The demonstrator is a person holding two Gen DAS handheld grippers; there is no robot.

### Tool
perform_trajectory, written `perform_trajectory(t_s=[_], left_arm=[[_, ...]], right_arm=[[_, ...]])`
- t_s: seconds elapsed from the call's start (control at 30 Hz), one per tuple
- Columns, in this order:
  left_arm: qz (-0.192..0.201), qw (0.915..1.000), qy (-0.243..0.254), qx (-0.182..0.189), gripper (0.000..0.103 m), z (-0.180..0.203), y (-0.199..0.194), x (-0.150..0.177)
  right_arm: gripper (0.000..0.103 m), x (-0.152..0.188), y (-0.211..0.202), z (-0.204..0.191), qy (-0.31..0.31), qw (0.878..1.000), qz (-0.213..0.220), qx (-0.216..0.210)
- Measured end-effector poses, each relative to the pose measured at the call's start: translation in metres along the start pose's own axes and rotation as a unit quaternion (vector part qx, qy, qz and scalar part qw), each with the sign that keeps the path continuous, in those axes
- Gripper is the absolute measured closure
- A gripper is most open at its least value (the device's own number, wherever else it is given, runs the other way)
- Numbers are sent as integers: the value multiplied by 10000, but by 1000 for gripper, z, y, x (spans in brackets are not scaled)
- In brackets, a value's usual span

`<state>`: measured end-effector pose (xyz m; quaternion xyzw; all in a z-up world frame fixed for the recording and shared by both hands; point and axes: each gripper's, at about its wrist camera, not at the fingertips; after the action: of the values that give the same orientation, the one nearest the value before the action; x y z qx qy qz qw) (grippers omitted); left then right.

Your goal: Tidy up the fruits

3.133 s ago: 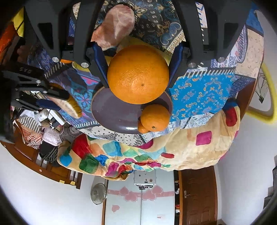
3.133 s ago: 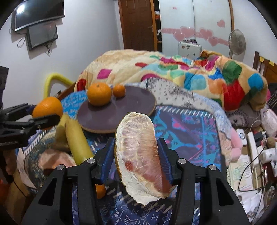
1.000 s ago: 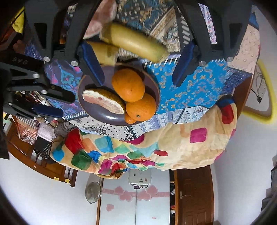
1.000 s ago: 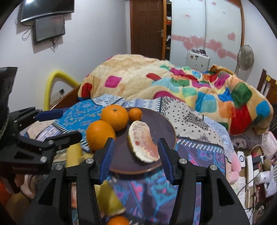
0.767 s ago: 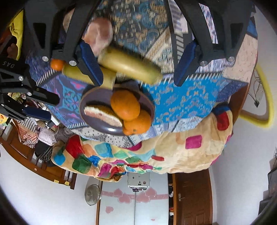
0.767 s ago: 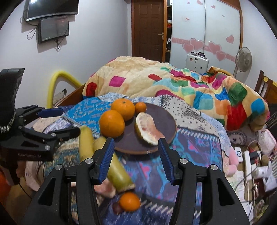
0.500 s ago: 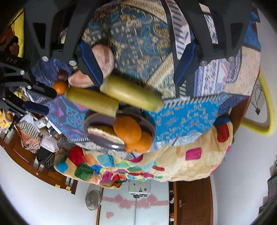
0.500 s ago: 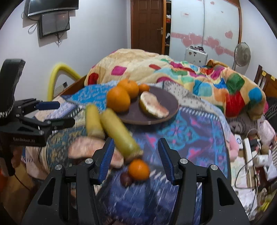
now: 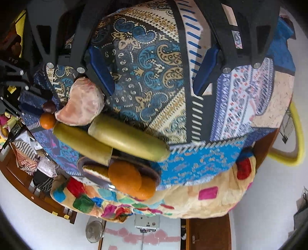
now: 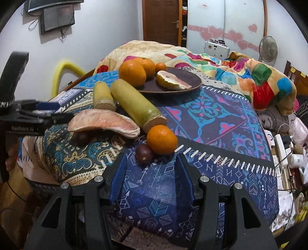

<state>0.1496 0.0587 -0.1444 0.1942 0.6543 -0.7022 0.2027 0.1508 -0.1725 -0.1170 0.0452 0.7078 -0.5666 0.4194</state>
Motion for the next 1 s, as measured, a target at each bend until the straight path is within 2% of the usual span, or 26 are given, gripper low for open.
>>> perform_trajectory(t_s=[0.07,0.13,0.33,0.4,0.57,0.83,1.0], left_arm=[[-45,10000,70,18,19,4,2,1],[-20,9998,196,-10,19,10,1,2],[84,9997,242,-39,20,18,-7,1],[111,9996,257,-14,20,21,-11,1],[188,9990,407,34,20,35,-20,3],[209,9973,689,147,20,66,-26,6],[141,9959,857,257,20,86,-20,9]], right_arm=[[54,0,1,1,33,10000,4,-24],[58,1,0,1,18,10000,28,2],[79,3,-3,6,139,9998,56,-129],[91,4,-5,6,171,9998,75,-104],[92,4,-6,14,326,9991,88,-258],[92,8,-15,21,343,9993,130,-65],[91,9,-24,26,418,9989,168,-117]])
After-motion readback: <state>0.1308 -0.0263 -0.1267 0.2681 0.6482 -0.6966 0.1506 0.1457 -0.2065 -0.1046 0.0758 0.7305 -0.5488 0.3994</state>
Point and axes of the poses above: each gripper's, at about its wrist camera, not at the fingertips, and y roughly the way its jaws point, z to its right, x to its underside, and after that the axes turned 4 degrees about -z, right-handed
